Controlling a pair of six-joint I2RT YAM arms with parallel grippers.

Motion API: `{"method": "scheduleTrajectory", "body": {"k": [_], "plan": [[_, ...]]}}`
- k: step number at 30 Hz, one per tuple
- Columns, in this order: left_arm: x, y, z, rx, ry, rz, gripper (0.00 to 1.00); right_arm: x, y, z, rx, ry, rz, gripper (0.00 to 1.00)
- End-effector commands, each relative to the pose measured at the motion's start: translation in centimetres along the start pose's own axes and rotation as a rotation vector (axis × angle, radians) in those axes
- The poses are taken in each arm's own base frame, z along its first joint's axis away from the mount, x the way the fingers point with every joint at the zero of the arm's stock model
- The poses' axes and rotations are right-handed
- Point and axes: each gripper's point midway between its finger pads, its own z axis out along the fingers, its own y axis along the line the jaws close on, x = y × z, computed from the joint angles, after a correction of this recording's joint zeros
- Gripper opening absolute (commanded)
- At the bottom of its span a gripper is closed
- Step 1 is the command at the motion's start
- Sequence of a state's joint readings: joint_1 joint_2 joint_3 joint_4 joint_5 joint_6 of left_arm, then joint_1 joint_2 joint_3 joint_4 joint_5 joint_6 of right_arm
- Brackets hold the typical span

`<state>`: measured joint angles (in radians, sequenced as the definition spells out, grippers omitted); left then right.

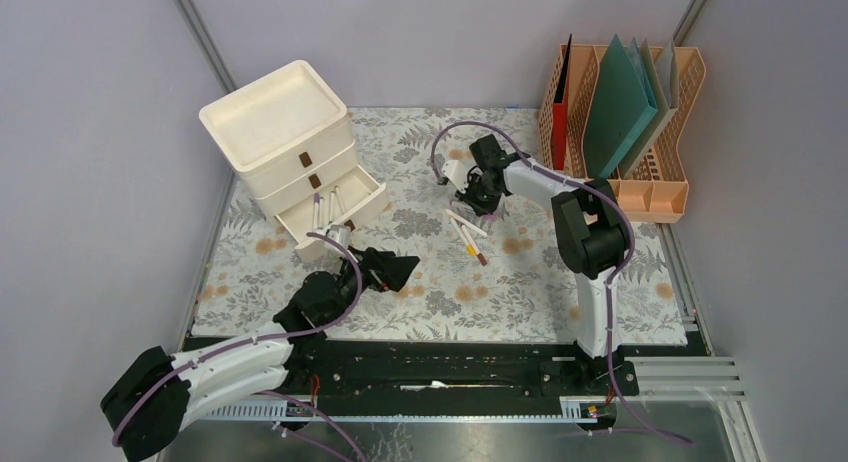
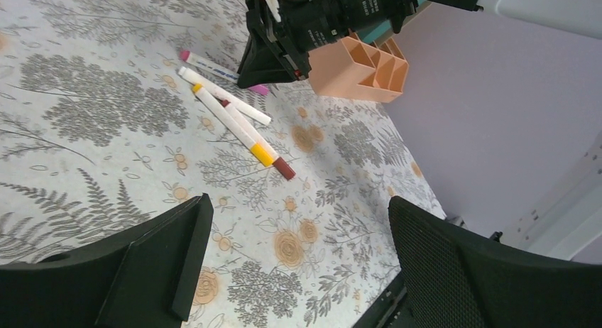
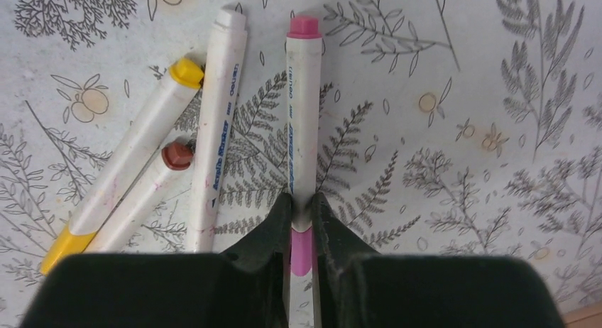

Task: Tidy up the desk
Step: Pick up the stationery from the center of the board.

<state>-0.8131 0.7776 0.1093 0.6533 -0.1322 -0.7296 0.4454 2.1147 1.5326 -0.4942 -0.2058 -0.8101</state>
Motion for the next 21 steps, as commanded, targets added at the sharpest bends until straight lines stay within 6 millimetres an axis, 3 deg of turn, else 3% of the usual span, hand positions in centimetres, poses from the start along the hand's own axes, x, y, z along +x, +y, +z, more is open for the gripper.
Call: {"method": "scheduleTrajectory", "body": {"k": [1,9,12,17,21], "plan": [[-1.2,-3.0,0.3,0.130,-0.039,-0.071,0.99,0.3,1.0,-2.2,0.019,0.010,0.116,0.00],[-1.2,-4.3,1.2,0.183,-0.034,-0.121,0.99,-1.6,3.5,-6.7,-0.039,-0.133,0.248,0.00],[-1.2,-4.7,1.6,0.200,-0.037,-0.139,0.99,-2.1,5.8,-8.2,-0.129,-0.195,0.288,0.00],[-1.3,-5.3,2.9,0.224,-0.046,-0.168,0.99,-4.1,11.4,-11.1,-0.370,-0.352,0.326,0.00],[-1.9,-6.0,4.3,0.256,-0.080,-0.186,0.99,-5.5,14.1,-13.1,-0.518,-0.473,0.325,0.00]]}}
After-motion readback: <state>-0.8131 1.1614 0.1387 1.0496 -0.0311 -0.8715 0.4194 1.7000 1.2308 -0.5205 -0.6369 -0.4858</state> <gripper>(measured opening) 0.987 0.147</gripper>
